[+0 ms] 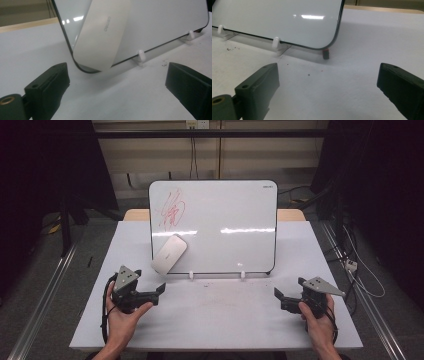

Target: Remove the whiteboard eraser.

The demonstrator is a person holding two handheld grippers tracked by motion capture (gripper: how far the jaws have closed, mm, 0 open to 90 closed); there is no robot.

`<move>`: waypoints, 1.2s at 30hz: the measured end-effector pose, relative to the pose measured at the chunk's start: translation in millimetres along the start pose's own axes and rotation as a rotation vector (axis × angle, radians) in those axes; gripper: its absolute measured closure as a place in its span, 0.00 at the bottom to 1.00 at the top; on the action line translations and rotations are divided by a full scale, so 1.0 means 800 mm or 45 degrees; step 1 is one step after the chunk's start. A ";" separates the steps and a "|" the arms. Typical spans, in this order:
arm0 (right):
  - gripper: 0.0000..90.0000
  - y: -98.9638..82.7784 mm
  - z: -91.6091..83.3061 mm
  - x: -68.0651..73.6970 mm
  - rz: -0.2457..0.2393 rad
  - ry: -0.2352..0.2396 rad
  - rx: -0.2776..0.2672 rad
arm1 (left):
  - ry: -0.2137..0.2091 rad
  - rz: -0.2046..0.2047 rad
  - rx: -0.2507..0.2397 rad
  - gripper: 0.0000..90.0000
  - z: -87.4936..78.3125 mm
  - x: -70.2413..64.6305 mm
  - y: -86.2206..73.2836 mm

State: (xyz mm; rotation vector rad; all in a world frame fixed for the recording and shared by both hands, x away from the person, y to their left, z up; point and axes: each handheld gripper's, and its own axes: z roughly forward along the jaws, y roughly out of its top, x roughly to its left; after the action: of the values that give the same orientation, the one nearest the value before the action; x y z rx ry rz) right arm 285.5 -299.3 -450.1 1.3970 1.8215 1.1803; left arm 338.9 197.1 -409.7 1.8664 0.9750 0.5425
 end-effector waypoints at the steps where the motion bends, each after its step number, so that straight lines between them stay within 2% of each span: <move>1: 0.05 0.000 0.001 0.000 0.000 0.003 0.005 | -0.001 0.011 0.006 0.05 0.000 0.000 0.002; 3: 0.05 0.000 0.002 -0.001 0.000 0.000 0.005 | -0.004 0.023 0.003 0.05 0.003 -0.001 0.007; 4: 0.05 0.000 0.002 0.000 0.001 -0.001 0.006 | -0.002 0.041 0.007 0.05 0.004 -0.002 0.010; 5: 0.05 0.000 0.002 0.000 0.002 -0.002 0.007 | -0.001 0.084 0.023 0.06 0.008 -0.003 0.017; 6: 0.05 0.000 0.002 0.000 0.000 0.002 0.008 | -0.001 0.084 0.023 0.07 0.008 -0.003 0.017; 7: 0.05 0.000 0.002 0.000 -0.004 0.005 0.010 | -0.001 0.114 0.033 0.09 0.011 -0.004 0.020; 9: 0.05 0.000 0.002 0.001 -0.007 0.009 0.009 | -0.010 0.130 0.034 0.08 0.019 -0.002 0.034; 10: 0.05 0.000 0.002 0.001 -0.007 0.009 0.009 | -0.010 0.130 0.034 0.08 0.019 -0.002 0.034; 12: 0.05 0.001 0.002 0.001 -0.010 0.010 0.005 | 0.019 0.166 0.034 0.08 0.022 -0.003 0.046; 13: 0.05 0.001 0.003 0.002 -0.009 0.012 0.011 | 0.006 0.193 0.061 0.07 0.027 -0.004 0.059; 14: 0.05 0.001 0.003 0.002 -0.008 0.014 0.012 | 0.006 0.193 0.061 0.07 0.027 -0.004 0.059; 16: 0.05 0.001 0.004 0.003 -0.013 0.022 0.013 | 0.003 0.209 0.060 0.07 0.029 -0.004 0.072; 17: 0.05 0.001 0.004 0.003 -0.014 0.024 0.015 | 0.017 0.247 0.065 0.07 0.032 -0.004 0.083; 19: 0.05 0.001 0.003 0.004 -0.015 0.028 0.014 | 0.025 0.251 0.050 0.07 0.034 -0.005 0.087; 20: 0.05 0.001 0.003 0.004 -0.017 0.028 0.012 | 0.045 0.283 0.053 0.07 0.040 -0.005 0.093; 21: 0.05 0.001 0.003 0.004 -0.016 0.029 0.012 | 0.045 0.283 0.053 0.07 0.040 -0.005 0.093; 23: 0.05 0.001 0.003 0.004 -0.015 0.028 0.013 | 0.086 0.308 0.056 0.08 0.049 -0.007 0.093; 25: 0.05 0.001 0.003 0.005 -0.017 0.026 0.015 | 0.075 0.287 0.045 0.11 0.060 -0.009 0.089; 26: 0.05 0.001 0.003 0.005 -0.019 0.027 0.016 | 0.089 0.350 0.086 0.10 0.069 -0.013 0.088; 30: 0.05 0.001 0.003 0.005 -0.027 0.031 0.016 | 0.086 0.342 0.120 0.13 0.077 -0.012 0.088; 32: 0.05 0.001 0.003 0.005 -0.027 0.027 0.016 | 0.142 0.361 0.135 0.14 0.090 -0.011 0.088; 36: 0.05 0.002 0.005 0.008 -0.033 0.030 0.022 | 0.137 0.361 0.163 0.17 0.098 -0.009 0.083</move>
State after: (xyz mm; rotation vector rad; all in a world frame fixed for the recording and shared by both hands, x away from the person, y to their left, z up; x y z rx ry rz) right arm 288.0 -292.2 -450.2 1.3702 1.8645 1.1755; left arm 416.4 133.0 -388.0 2.1249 0.8341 0.7719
